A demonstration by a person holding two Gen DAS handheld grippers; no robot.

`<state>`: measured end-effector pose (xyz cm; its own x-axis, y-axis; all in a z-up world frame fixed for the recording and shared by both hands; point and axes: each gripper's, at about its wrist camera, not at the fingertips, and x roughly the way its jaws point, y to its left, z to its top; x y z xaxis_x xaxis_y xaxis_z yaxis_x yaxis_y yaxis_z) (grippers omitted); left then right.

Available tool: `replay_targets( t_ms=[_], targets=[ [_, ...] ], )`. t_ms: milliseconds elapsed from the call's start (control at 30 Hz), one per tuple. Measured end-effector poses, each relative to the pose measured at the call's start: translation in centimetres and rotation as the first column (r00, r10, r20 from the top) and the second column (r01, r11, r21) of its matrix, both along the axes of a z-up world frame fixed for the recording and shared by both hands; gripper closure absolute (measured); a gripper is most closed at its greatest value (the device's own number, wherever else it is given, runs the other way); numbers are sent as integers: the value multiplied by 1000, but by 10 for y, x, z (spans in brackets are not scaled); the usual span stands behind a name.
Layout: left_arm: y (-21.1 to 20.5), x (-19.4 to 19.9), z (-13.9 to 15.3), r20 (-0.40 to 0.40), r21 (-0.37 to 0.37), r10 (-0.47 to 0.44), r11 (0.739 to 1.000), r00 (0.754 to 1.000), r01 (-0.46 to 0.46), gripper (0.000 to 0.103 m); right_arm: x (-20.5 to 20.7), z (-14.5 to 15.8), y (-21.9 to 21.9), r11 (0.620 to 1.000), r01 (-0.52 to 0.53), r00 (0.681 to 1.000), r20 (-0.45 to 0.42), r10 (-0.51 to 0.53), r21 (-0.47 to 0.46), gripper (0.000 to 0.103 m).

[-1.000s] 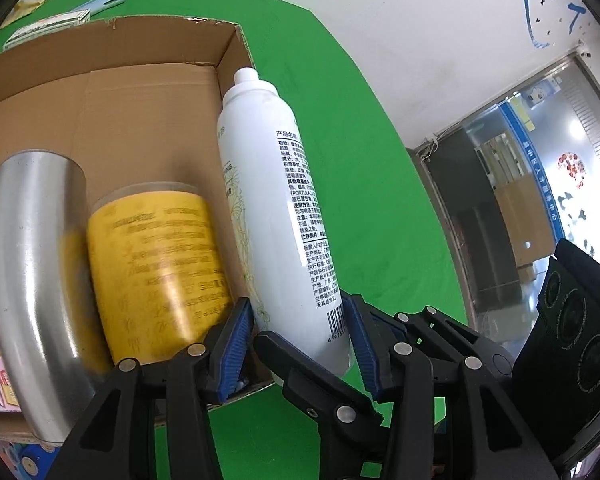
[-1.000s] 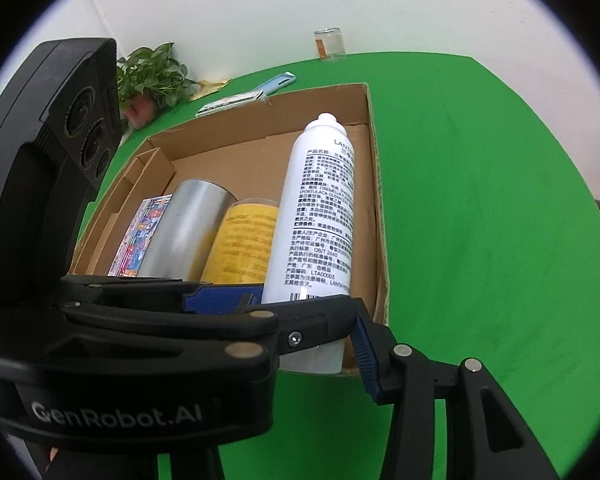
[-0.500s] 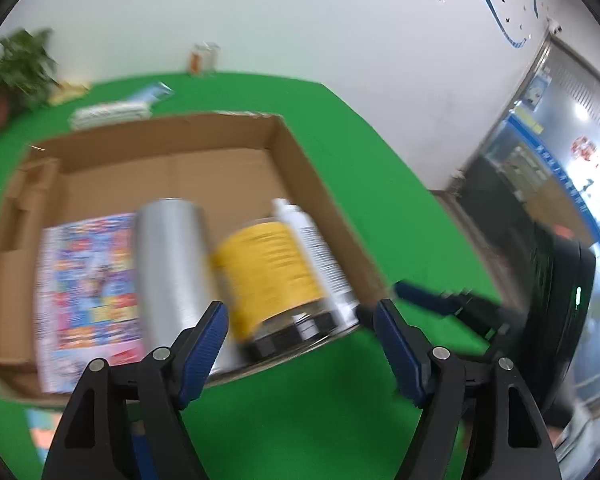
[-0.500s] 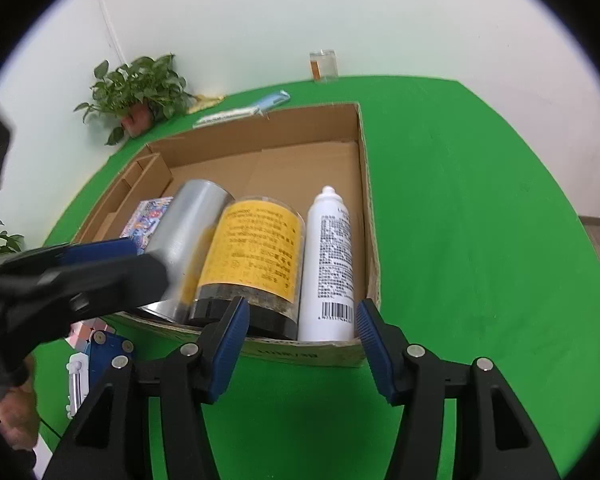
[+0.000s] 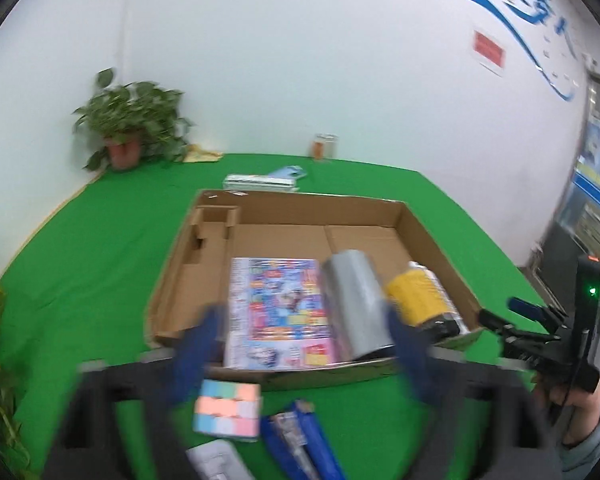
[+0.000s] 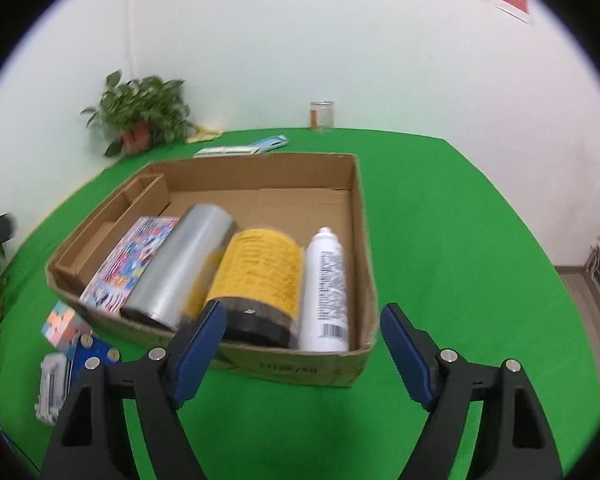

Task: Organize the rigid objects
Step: 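Open both grippers and withdraw from the spray bottle, then move both grippers to the white handheld fan and close on its handle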

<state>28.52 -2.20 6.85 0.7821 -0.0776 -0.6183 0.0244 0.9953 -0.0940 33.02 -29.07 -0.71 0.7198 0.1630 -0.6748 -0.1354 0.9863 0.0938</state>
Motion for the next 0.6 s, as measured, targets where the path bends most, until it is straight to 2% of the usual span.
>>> replay_targets(
  t_ms=[100, 167, 200, 233, 267, 300, 333, 467, 600],
  targets=[
    [40, 0, -3, -30, -37, 45, 998, 999, -46, 1, 14, -7, -26, 992, 106, 992, -74, -101, 65, 24],
    [65, 8, -13, -69, -38, 94, 995, 993, -97, 4, 24, -17, -37, 987, 146, 984, -117, -138, 62, 32],
    [76, 11, -20, -98, -61, 111, 991, 989, -117, 5, 29, -23, -39, 987, 153, 979, -147, -144, 56, 54],
    [80, 14, -25, -117, -85, 109, 989, 987, -119, 5, 35, -32, -40, 986, 159, 969, -200, -147, 48, 80],
    [86, 16, -33, -135, -109, 100, 987, 986, -115, 9, 38, -38, -41, 986, 157, 962, -236, -140, 56, 82],
    [87, 17, -40, -155, -105, 96, 988, 983, -113, 14, 36, -38, -41, 985, 158, 967, -215, -138, 75, 84],
    [83, 16, -44, -167, -93, 89, 990, 982, -106, 15, 34, -37, -38, 987, 150, 968, -211, -133, 66, 93],
    [69, 5, -52, -150, -42, 34, 998, 988, -41, 17, 23, -33, -24, 991, 131, 975, -180, -130, -6, 95],
    [62, -3, -49, -120, -111, -38, 993, 992, 25, 16, 23, -32, -23, 990, 137, 971, -195, -137, -14, 95]
  ],
)
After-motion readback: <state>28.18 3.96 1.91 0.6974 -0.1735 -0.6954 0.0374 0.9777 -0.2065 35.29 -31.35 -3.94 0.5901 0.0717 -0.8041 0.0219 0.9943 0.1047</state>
